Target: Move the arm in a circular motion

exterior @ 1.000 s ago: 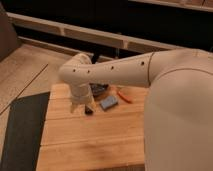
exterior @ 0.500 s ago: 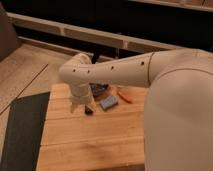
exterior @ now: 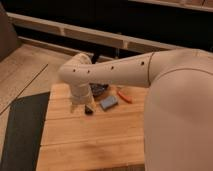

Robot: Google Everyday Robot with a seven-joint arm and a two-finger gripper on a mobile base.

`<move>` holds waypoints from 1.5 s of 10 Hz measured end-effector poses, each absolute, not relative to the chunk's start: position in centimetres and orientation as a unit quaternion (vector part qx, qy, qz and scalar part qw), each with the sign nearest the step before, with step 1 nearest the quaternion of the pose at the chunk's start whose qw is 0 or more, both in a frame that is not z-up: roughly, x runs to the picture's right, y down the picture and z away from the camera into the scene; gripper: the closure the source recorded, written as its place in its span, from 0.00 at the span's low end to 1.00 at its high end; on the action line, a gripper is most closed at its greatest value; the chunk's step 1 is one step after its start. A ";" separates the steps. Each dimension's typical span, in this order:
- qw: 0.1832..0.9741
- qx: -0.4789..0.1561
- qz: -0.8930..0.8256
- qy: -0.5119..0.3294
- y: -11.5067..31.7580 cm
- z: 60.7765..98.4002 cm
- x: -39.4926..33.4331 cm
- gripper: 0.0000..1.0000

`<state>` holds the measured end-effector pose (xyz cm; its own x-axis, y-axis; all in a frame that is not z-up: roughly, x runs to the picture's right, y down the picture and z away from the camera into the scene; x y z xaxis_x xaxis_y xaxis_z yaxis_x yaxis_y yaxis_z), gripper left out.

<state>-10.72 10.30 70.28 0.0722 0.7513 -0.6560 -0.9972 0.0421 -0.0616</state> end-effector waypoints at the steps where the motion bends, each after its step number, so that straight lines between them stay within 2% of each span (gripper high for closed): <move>1: 0.683 -0.264 0.640 0.233 10.3 70.3 -10.7 0.35; 9: 0.685 -0.257 0.642 0.228 9.7 70.4 -10.7 0.35; 10: 0.684 -0.247 0.650 0.218 8.5 70.8 -10.7 0.35; 14: 0.735 -0.174 0.641 0.136 -2.3 72.0 -9.4 0.35; 15: 0.743 -0.161 0.635 0.134 -3.8 72.0 -8.6 0.35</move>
